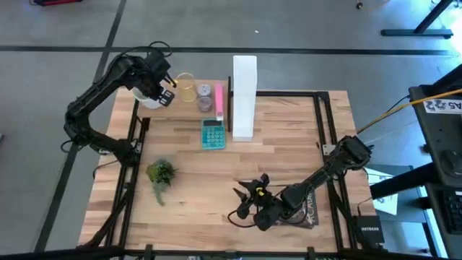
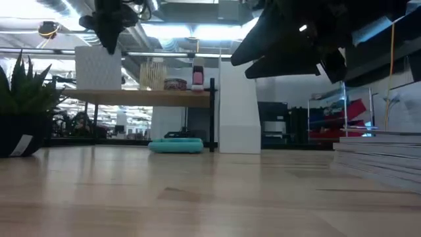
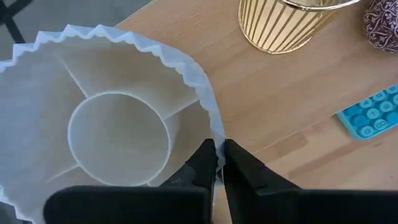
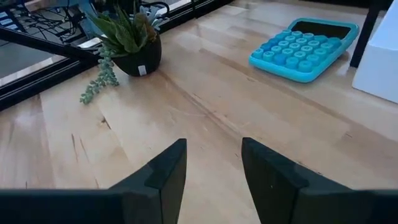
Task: Stock shelves
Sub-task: Put the white pen organizer on the shelf, then put the plant pot under the shelf
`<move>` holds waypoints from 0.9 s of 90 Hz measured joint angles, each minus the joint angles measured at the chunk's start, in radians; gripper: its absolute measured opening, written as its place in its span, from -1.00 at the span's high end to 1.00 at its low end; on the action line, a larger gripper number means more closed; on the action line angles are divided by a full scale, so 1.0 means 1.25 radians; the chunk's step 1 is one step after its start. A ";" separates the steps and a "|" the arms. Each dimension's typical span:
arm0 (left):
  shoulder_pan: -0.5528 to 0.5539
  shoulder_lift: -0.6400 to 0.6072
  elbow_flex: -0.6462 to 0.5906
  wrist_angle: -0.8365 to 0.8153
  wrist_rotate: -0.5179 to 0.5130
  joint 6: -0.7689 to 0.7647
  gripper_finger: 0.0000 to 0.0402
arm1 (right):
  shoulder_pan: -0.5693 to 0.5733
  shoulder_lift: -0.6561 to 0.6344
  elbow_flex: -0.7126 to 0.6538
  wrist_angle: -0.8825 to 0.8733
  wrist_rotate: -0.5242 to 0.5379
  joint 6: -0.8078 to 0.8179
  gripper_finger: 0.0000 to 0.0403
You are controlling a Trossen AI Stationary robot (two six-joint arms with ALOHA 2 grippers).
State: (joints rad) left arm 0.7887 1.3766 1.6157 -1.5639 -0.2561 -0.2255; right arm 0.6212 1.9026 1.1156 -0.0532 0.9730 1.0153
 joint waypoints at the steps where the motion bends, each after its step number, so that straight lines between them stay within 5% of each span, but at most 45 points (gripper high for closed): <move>1: 0.000 0.000 0.000 -0.001 0.000 0.000 0.97 | 0.000 0.000 0.000 0.000 0.000 0.000 0.31; 45: 0.002 0.001 -0.003 -0.010 -0.017 0.032 0.49 | 0.000 0.000 0.000 0.000 -0.007 0.000 0.31; 81: -0.002 -0.011 0.107 -0.007 -0.009 0.041 0.45 | 0.000 0.000 0.000 0.000 -0.007 0.000 0.31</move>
State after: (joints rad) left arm 0.7858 1.3630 1.7495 -1.5721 -0.2677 -0.1746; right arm 0.6212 1.9026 1.1156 -0.0532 0.9642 1.0153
